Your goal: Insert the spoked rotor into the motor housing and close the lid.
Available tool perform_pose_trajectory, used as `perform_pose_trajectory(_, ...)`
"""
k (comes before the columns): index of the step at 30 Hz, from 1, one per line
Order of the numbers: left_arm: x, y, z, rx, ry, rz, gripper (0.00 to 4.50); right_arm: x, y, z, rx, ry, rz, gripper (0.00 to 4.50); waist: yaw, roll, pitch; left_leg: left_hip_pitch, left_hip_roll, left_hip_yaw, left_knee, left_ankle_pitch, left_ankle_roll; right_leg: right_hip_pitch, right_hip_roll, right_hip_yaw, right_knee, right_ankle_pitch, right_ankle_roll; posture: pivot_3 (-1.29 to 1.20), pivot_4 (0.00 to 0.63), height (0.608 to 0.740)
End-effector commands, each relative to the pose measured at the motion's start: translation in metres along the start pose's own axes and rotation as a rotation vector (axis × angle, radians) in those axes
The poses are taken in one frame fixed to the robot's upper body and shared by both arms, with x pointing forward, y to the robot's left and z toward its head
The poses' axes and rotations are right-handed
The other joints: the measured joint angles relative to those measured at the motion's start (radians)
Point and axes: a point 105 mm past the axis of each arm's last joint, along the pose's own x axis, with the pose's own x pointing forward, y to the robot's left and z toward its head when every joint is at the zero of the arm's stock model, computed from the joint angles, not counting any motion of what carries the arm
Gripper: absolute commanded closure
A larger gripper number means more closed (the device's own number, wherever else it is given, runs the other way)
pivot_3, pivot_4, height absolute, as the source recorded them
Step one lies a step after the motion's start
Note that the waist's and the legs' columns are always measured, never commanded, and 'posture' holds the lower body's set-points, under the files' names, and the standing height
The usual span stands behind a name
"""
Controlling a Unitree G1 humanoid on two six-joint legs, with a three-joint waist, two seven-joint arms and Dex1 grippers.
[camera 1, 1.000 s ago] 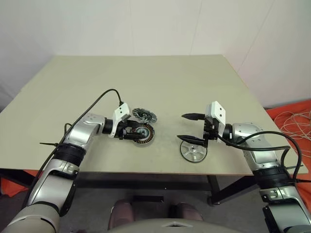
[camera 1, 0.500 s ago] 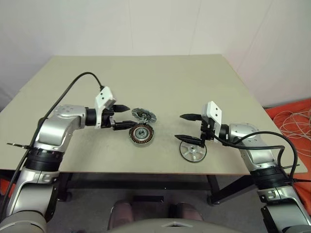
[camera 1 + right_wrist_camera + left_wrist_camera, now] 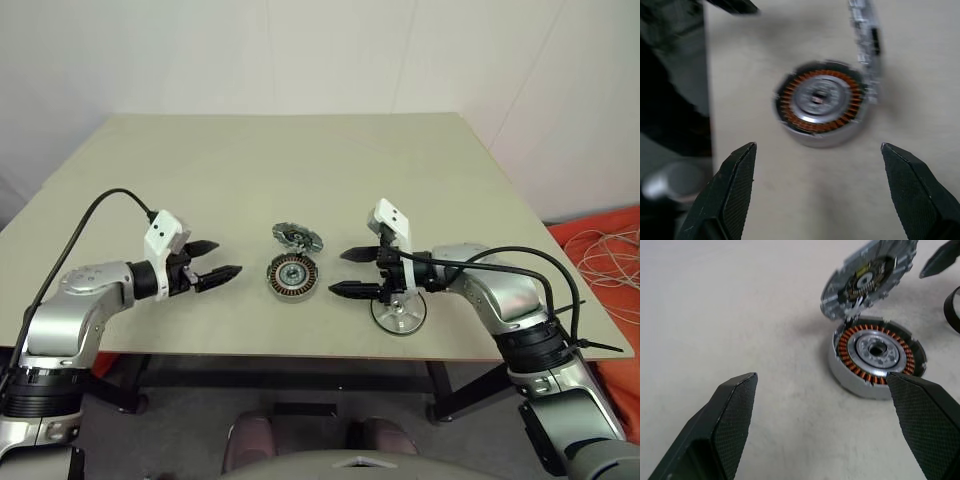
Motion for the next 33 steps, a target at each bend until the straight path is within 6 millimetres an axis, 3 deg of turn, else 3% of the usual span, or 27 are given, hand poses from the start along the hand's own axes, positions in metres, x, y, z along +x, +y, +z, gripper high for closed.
perform_pose_trajectory(1, -0.005, 0.000, 0.016, 0.047, -0.064, 0.025, 0.10, 0.011, 0.011, 0.020, -0.041, -0.015, 0.058, 0.54, -0.001, 0.000, 0.000, 0.000, 0.000, 0.000, 0.000, 0.000, 0.000, 0.000, 0.000, 0.000, 0.000, 0.000, 0.000, 0.00, 0.000, 0.740)
perform_pose_trajectory(12, -0.005, 0.004, 0.017, 0.047, -0.100, 0.065, 0.10, 0.057, -0.006, 0.035, -0.151, -0.046, -0.042, 4.46, -0.002, 0.000, 0.000, 0.000, 0.000, 0.000, 0.000, 0.001, -0.002, 0.000, 0.000, 0.000, 0.000, 0.000, 0.000, 0.00, 0.000, 0.740)
perform_pose_trajectory(21, -0.006, 0.006, 0.016, 0.045, -0.106, 0.079, 0.10, 0.076, -0.012, 0.042, -0.177, -0.070, -0.057, 4.46, -0.004, -0.001, 0.000, 0.000, 0.000, 0.000, -0.002, 0.002, -0.004, -0.002, 0.000, 0.000, 0.001, 0.001, -0.002, 0.00, 0.000, 0.740)
perform_pose_trajectory(33, -0.007, 0.008, 0.017, 0.050, -0.115, 0.092, 0.10, 0.085, -0.016, 0.026, -0.148, -0.033, -0.052, 4.46, -0.005, -0.001, 0.000, 0.000, 0.000, 0.000, -0.002, 0.002, -0.004, -0.001, 0.000, 0.000, 0.001, 0.002, -0.003, 0.00, 0.000, 0.740)
